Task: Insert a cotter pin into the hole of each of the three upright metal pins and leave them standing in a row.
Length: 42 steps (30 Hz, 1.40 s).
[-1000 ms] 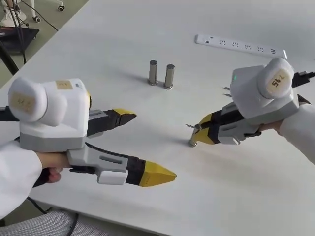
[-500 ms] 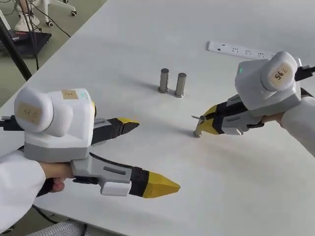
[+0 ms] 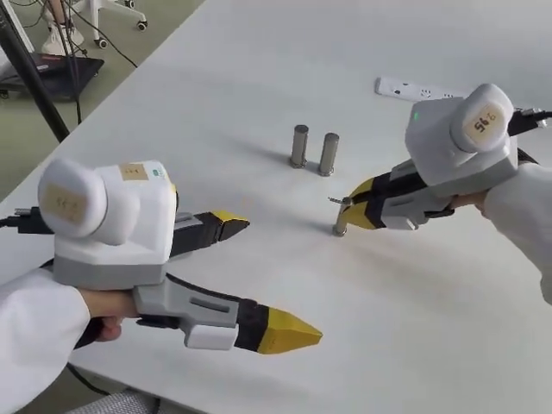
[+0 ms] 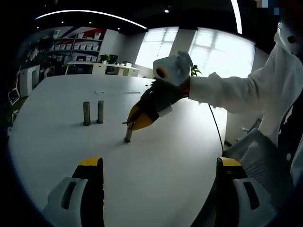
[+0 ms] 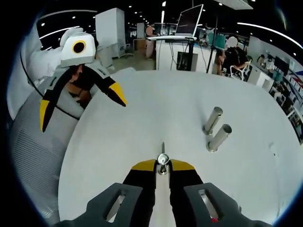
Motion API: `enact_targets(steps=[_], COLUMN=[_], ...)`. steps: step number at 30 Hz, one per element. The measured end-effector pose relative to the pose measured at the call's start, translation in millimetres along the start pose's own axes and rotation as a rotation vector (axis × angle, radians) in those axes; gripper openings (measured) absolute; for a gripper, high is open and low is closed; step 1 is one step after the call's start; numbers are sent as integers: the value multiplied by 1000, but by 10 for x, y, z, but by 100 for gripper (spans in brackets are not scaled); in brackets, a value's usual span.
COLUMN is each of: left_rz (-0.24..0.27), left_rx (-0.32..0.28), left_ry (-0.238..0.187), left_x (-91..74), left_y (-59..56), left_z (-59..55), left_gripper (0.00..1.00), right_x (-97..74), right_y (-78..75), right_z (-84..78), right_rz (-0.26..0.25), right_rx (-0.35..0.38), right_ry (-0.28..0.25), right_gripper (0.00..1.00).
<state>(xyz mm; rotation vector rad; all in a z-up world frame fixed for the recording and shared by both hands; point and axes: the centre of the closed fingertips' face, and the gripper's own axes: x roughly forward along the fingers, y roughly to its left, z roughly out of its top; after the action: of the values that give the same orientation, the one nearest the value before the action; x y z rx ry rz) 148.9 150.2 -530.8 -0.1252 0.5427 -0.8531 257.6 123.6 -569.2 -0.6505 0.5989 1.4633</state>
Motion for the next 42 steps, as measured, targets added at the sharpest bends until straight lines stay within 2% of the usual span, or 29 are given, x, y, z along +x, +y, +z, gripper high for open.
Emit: enact_targets(steps=[10,19,24,26,28,29,32,35,37,39,42], left_rz=[-10,-10,-13,-11,-8,-6,-2,1,6,9,10], left_rx=[-4,-2,-2,-1,3,6,13,17,21,23,27], left_ry=[-1,12,12,12,13,14,8,-6,-13,-19,-30], left_x=[-2,-1,-2,-5,-13,-18,-44,-70,-87,-100,-122], left_y=[-43,-41,-50,-51,-52,-53,-61,-74,-83,-95,-117], left_z=[-4,-27,-24,-17,-5,4,46,103,137,162,199], left_gripper=[99,99,99,99,99,99,99,99,99,99,99], right_x=[46,35,13,-20,-97,-146,-346,-543,-664,-768,-904], right_y=[-7,-21,-18,-6,-58,-52,10,103,184,242,435], right_z=[84,73,83,104,117,141,314,414,470,464,415], right_rz=[2,-12,-20,-28,-83,-95,-121,-141,-142,-167,-173], right_rx=[-21,-7,8,8,-3,-5,77,150,228,244,258], right_ry=[3,6,-8,-16,-12,-20,-124,-208,-293,-317,-341], right_gripper=[4,5,15,16,18,21,28,36,48,55,58])
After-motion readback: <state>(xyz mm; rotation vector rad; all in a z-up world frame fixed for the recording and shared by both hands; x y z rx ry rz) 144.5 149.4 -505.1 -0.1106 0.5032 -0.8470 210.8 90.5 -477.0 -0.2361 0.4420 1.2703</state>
